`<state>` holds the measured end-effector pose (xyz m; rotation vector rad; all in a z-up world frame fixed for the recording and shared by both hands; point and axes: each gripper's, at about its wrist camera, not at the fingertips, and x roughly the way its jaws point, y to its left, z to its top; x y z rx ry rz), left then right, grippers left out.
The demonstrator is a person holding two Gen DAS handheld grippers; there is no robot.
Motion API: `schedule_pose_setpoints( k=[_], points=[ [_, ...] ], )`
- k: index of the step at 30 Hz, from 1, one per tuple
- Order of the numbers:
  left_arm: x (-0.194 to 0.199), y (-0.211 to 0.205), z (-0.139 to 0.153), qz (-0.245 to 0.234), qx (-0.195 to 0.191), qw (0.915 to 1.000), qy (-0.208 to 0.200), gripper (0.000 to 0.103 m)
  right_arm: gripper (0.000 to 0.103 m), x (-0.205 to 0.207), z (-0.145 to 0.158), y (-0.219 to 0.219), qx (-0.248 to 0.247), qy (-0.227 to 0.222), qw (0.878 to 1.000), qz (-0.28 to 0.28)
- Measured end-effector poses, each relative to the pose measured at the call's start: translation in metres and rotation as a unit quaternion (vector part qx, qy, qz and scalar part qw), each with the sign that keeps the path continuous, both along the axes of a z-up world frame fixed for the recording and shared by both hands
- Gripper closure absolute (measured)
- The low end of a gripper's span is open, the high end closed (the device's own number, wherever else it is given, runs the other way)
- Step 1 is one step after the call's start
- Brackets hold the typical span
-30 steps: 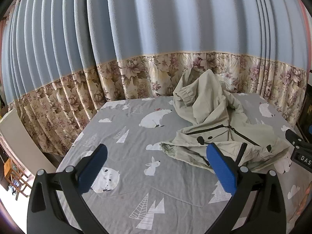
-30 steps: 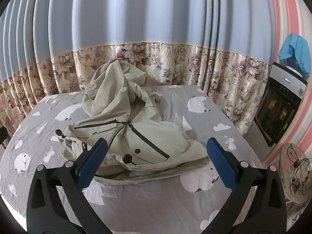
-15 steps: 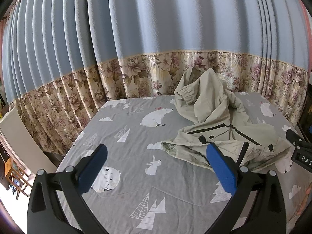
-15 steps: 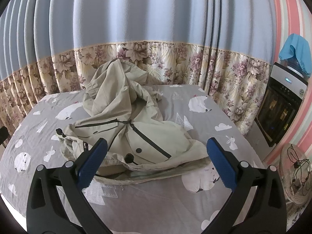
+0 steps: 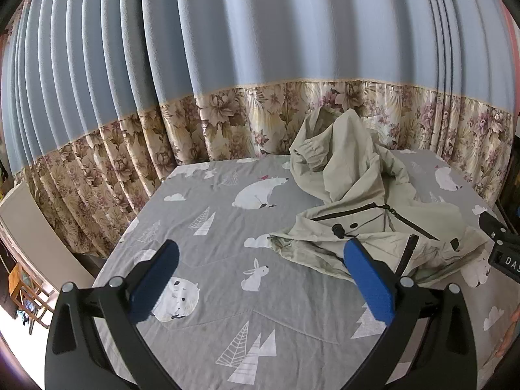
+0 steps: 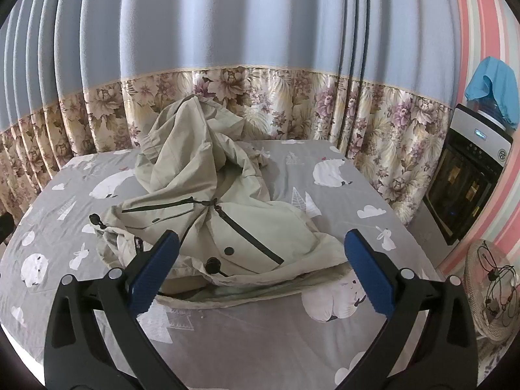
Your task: Fold large clothes
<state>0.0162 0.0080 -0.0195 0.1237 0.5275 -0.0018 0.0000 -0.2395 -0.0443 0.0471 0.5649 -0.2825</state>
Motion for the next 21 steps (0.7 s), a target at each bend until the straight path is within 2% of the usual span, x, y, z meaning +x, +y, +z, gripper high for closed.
schedule_pose_setpoints(
  k=[10,13,15,17,21],
  points=[
    [-0.005,0.000,-0.013,-0.015,0.002,0.9999,0.000,0.001,0.003,0.001,0.000,-0.002,0.000,0.002,1.000,0.000],
    [-0.004,0.002,-0.009,-0.030,-0.010,0.9995,-0.006,0.001,0.003,-0.003,0.001,-0.006,-0.002,-0.017,1.000,0.007],
    [-0.007,0.005,-0.008,-0.034,-0.022,0.9987,-0.029,0.001,0.003,-0.005,0.004,-0.008,-0.006,-0.036,0.999,0.017],
    [0.000,0.004,-0.009,-0.024,-0.019,0.9986,-0.044,0.001,0.003,-0.008,0.005,-0.011,-0.021,-0.048,0.998,0.025],
    [0.023,0.003,-0.018,-0.045,0.002,0.9989,0.006,0.001,0.003,-0.008,0.005,-0.013,-0.062,-0.053,0.996,0.039]
  ],
)
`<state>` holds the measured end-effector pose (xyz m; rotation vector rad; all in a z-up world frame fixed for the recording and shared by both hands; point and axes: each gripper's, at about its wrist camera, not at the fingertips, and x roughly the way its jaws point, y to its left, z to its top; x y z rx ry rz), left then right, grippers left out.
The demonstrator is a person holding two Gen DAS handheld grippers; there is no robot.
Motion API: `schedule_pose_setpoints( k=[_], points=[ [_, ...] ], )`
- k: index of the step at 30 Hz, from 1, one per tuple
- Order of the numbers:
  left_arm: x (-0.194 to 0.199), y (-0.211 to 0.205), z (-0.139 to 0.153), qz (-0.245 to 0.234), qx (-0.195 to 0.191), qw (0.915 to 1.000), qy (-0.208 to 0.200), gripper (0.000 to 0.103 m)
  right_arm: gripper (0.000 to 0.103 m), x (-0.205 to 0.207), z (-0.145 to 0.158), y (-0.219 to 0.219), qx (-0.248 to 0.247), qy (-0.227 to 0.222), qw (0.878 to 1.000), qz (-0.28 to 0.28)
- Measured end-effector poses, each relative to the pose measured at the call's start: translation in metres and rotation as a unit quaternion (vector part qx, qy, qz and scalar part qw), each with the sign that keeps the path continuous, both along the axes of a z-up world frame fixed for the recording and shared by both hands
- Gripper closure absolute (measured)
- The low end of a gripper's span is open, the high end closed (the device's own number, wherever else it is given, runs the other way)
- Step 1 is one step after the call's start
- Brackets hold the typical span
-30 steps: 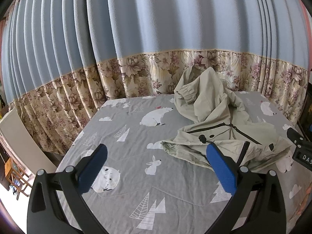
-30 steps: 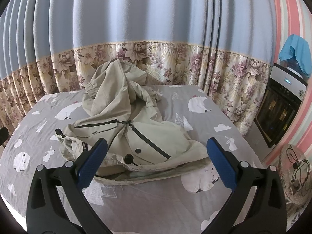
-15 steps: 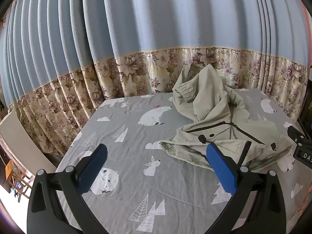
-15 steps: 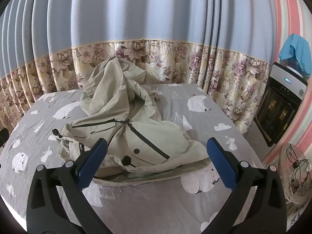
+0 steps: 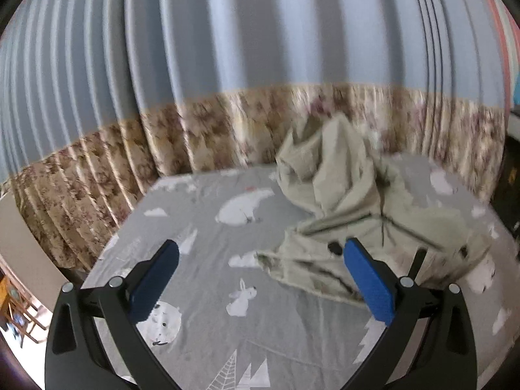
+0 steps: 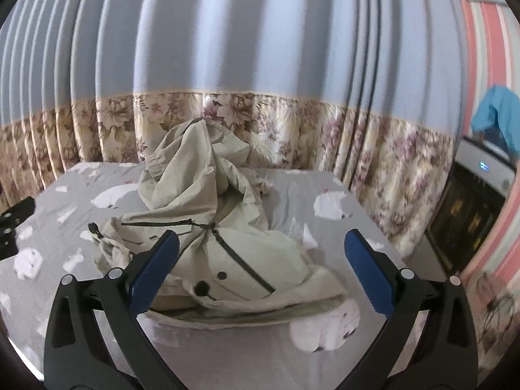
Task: Fold large clothes
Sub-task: 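Reach both tools to the jacket hem and close both grippers on it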
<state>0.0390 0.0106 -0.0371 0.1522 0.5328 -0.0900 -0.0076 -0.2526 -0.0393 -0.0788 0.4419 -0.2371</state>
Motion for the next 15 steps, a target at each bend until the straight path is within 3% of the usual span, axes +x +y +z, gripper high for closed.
schedule_pose_setpoints(
  k=[5,8,12,15],
  points=[
    [0.049,-0.008,-0.012,0.003,0.045,0.9969,0.064,0.001,0.003,0.003,0.002,-0.010,-0.032,-0.009,0.999,-0.015],
    [0.069,-0.009,-0.013,-0.001,0.042,0.9962,0.076,0.001,0.003,0.013,0.000,-0.013,-0.054,-0.001,0.998,-0.021],
    [0.093,-0.008,0.000,-0.025,0.028,0.9970,0.069,0.001,0.003,0.028,-0.001,-0.021,-0.066,0.013,0.997,-0.023],
    [0.114,-0.016,0.003,-0.036,0.053,0.9965,0.054,0.001,0.003,0.038,-0.004,-0.032,-0.045,0.023,0.998,-0.023]
  ],
)
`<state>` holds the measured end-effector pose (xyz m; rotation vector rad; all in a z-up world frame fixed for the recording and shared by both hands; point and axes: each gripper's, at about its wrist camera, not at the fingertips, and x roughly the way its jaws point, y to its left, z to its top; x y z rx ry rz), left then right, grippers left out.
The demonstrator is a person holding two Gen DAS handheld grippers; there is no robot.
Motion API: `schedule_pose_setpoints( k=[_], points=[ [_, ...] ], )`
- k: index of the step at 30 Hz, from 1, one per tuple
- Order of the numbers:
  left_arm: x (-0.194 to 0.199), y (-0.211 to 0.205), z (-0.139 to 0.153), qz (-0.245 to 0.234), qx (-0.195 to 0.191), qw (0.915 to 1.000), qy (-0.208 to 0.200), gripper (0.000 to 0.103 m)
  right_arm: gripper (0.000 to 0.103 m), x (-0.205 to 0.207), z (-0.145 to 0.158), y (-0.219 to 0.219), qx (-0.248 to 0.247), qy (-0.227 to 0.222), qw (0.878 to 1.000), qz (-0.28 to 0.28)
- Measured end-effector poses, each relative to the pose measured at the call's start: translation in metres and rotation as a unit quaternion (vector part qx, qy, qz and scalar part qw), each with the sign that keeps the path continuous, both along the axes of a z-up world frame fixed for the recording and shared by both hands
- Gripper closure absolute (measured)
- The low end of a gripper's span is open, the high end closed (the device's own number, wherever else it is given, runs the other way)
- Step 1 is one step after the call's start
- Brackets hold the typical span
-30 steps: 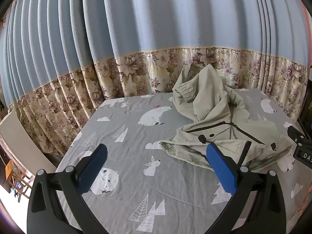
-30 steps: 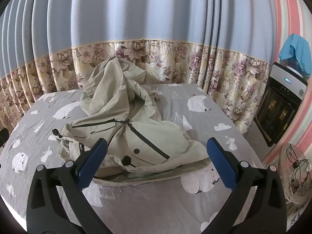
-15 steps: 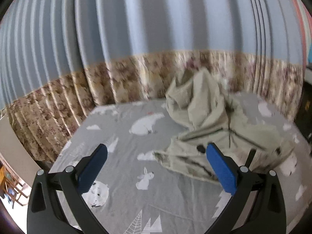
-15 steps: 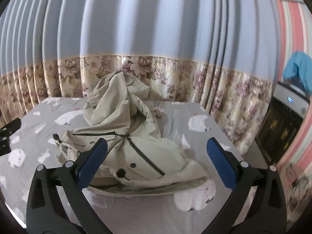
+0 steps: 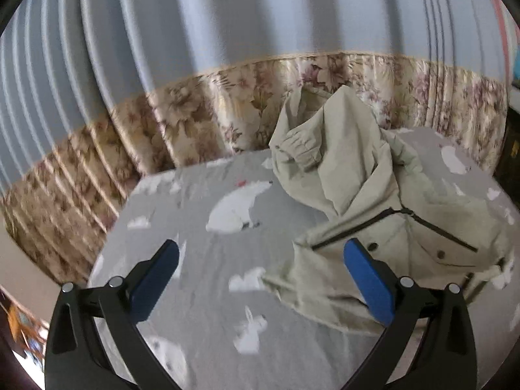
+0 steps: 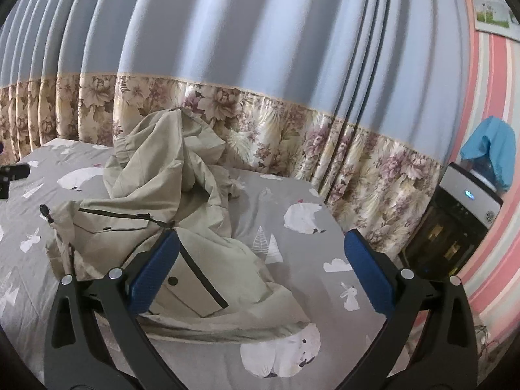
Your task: Fold large clothes
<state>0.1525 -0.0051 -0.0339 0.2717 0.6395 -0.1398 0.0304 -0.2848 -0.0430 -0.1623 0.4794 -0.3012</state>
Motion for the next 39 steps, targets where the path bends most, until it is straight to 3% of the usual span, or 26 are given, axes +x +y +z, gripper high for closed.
schedule_pose_setpoints(
  k=[3,6,15,22,27,30,33,37,38,39],
  points=[
    [0.030,-0.006,-0.012,-0.012,0.000,0.9993,0.034,0.001,0.003,0.009,-0.006,-0.008,0.021,0.011,1.000,-0.006],
    [0.053,-0.011,-0.027,-0.033,-0.027,0.9961,0.077,0.001,0.003,0.021,-0.014,-0.017,0.043,0.027,0.999,-0.011],
    [0.083,-0.017,-0.094,-0.067,-0.087,0.9721,0.207,0.002,0.003,0.033,-0.035,-0.036,0.091,0.066,0.994,-0.014],
    [0.083,-0.010,-0.111,-0.070,-0.114,0.9603,0.245,0.032,0.003,0.040,-0.075,-0.064,0.131,0.129,0.982,-0.031],
    [0.080,-0.023,-0.113,-0.086,-0.105,0.9608,0.242,0.053,0.003,0.056,-0.089,-0.090,0.148,0.145,0.977,-0.042],
    [0.074,-0.024,-0.116,-0.088,-0.097,0.9627,0.237,0.068,0.003,0.067,-0.109,-0.103,0.182,0.192,0.964,-0.038],
    [0.074,-0.018,-0.116,-0.084,-0.098,0.9625,0.239,0.092,0.026,0.066,-0.120,-0.103,0.230,0.213,0.949,-0.013],
    [0.059,-0.013,-0.105,-0.085,-0.099,0.9677,0.216,0.097,0.085,0.059,-0.113,-0.077,0.207,0.209,0.955,0.027],
    [0.055,-0.011,-0.100,-0.081,-0.101,0.9701,0.206,0.097,0.096,0.056,-0.108,-0.070,0.196,0.202,0.959,0.037],
    [0.050,-0.008,-0.095,-0.078,-0.104,0.9719,0.197,0.097,0.096,0.055,-0.105,-0.066,0.191,0.199,0.960,0.043]
  ],
)
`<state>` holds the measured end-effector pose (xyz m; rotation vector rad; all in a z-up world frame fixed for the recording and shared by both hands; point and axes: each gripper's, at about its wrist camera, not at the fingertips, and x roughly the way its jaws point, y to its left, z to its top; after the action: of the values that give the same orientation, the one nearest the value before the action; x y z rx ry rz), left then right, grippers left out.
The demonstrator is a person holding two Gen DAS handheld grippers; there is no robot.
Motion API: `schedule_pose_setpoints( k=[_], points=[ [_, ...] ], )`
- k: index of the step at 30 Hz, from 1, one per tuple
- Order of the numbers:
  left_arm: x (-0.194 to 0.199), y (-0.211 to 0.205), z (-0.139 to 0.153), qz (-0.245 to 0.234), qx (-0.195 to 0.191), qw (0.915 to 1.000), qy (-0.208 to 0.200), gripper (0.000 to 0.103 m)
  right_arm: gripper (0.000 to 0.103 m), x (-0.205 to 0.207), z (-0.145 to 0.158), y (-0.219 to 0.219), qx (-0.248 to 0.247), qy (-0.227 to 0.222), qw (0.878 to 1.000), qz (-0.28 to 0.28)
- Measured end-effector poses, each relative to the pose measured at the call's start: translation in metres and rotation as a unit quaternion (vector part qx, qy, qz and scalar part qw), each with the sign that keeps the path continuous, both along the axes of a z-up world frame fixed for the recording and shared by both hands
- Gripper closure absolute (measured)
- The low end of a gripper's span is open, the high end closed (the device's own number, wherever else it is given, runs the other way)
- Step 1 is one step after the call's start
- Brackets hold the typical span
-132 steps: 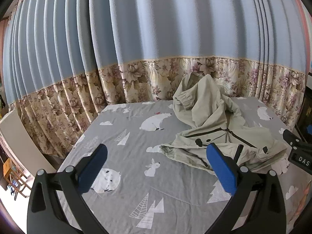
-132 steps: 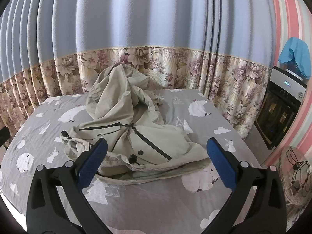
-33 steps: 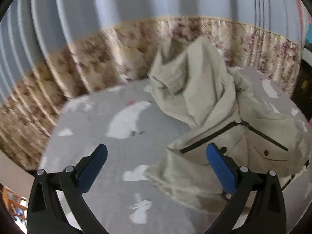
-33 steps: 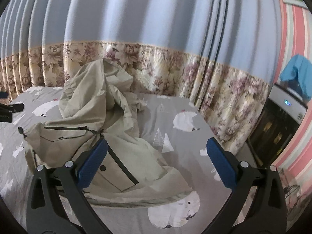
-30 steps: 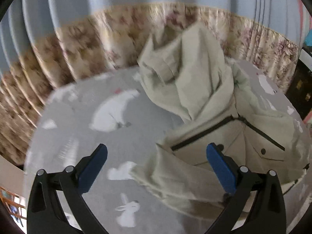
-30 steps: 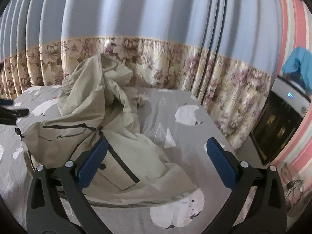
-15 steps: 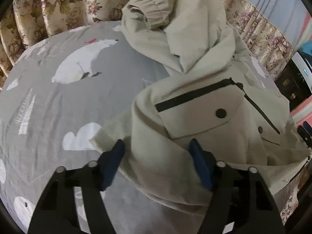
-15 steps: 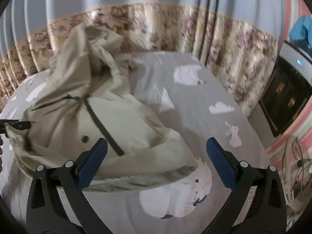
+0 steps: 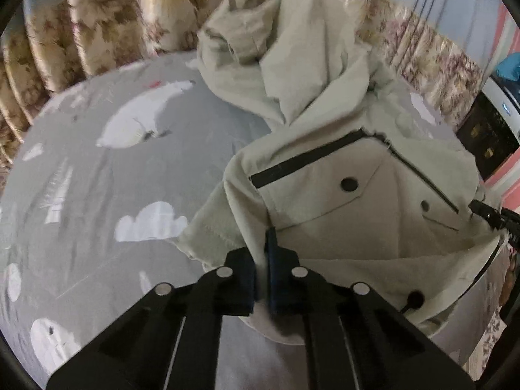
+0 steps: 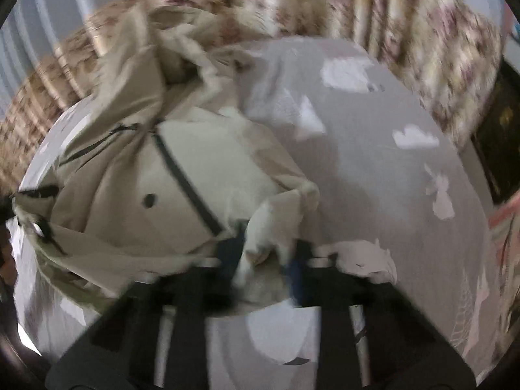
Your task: Fold large clothes
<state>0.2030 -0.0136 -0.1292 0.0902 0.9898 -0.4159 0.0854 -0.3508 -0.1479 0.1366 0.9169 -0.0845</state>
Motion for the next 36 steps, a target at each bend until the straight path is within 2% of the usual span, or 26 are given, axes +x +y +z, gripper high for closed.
schedule_pose_setpoints(
  k=[2,5,8,12,17,18,19,20,21,22,23,24,25,26,29,30,31,33,36],
  points=[
    [-0.009,0.013,0.015,0.017,-0.009,0.9995,-0.023,0.097,0.097,-0.004,0.011,0.010,-0.026,-0.019,0.999,0.010],
    [-0.027,0.040,0.035,0.046,-0.005,0.9978,-0.048,0.097,0.098,-0.015,0.027,0.017,-0.023,-0.046,0.998,0.019],
    [-0.056,0.069,0.041,0.071,-0.007,0.9963,-0.048,0.097,0.098,-0.032,0.045,0.031,-0.047,-0.071,0.996,0.036],
    [-0.107,0.089,0.018,0.097,0.021,0.9948,-0.021,0.097,0.098,-0.049,0.040,0.048,-0.083,-0.057,0.994,0.049],
    [-0.133,0.107,-0.016,0.123,0.026,0.9917,0.025,0.097,0.097,-0.072,0.011,0.043,-0.059,-0.001,0.997,0.041],
    [-0.132,0.109,-0.019,0.118,0.025,0.9923,0.029,0.093,0.097,-0.074,0.003,0.042,-0.059,0.011,0.997,0.040],
    [-0.135,0.111,-0.021,0.112,0.032,0.9929,0.025,0.083,0.096,-0.074,-0.006,0.041,-0.064,0.026,0.997,0.038],
    [-0.135,0.111,-0.019,0.113,0.047,0.9925,0.012,0.073,0.093,-0.074,-0.013,0.042,-0.074,0.037,0.996,0.038],
    [-0.139,0.111,-0.018,0.116,0.067,0.9910,-0.002,0.049,0.091,-0.073,-0.019,0.043,-0.085,0.048,0.994,0.039],
    [-0.141,0.110,-0.015,0.118,0.108,0.9867,-0.025,0.028,0.080,-0.074,-0.017,0.044,-0.091,0.045,0.994,0.045],
    [-0.141,0.112,-0.013,0.119,0.130,0.9837,-0.038,0.025,0.062,-0.077,-0.012,0.044,-0.089,0.037,0.994,0.050],
    [-0.141,0.114,-0.009,0.117,0.138,0.9826,-0.042,0.025,0.050,-0.083,0.002,0.039,-0.068,0.023,0.996,0.049],
    [-0.139,0.119,-0.003,0.116,0.138,0.9831,-0.034,0.025,0.026,-0.087,0.013,0.035,-0.049,0.007,0.998,0.048],
    [-0.137,0.123,0.002,0.116,0.135,0.9837,-0.027,0.025,0.019,-0.095,0.030,0.029,-0.028,-0.020,0.998,0.043],
    [-0.122,0.134,0.028,0.126,0.121,0.9838,-0.038,0.022,0.018,-0.099,0.076,0.013,-0.027,-0.092,0.995,0.020],
    [-0.122,0.139,0.035,0.127,0.120,0.9834,-0.049,0.021,0.017,-0.095,0.084,0.012,-0.035,-0.107,0.993,0.018],
    [-0.105,0.133,0.048,0.123,0.118,0.9826,-0.074,0.021,0.017,-0.082,0.091,0.012,-0.050,-0.122,0.991,0.014],
    [-0.090,0.130,0.062,0.113,0.115,0.9823,-0.095,0.021,0.017,-0.056,0.097,0.018,-0.077,-0.135,0.988,0.018],
    [-0.046,0.097,0.081,0.076,0.102,0.9830,-0.132,0.021,0.018,-0.009,0.100,0.036,-0.108,-0.155,0.980,0.056]
  ],
)
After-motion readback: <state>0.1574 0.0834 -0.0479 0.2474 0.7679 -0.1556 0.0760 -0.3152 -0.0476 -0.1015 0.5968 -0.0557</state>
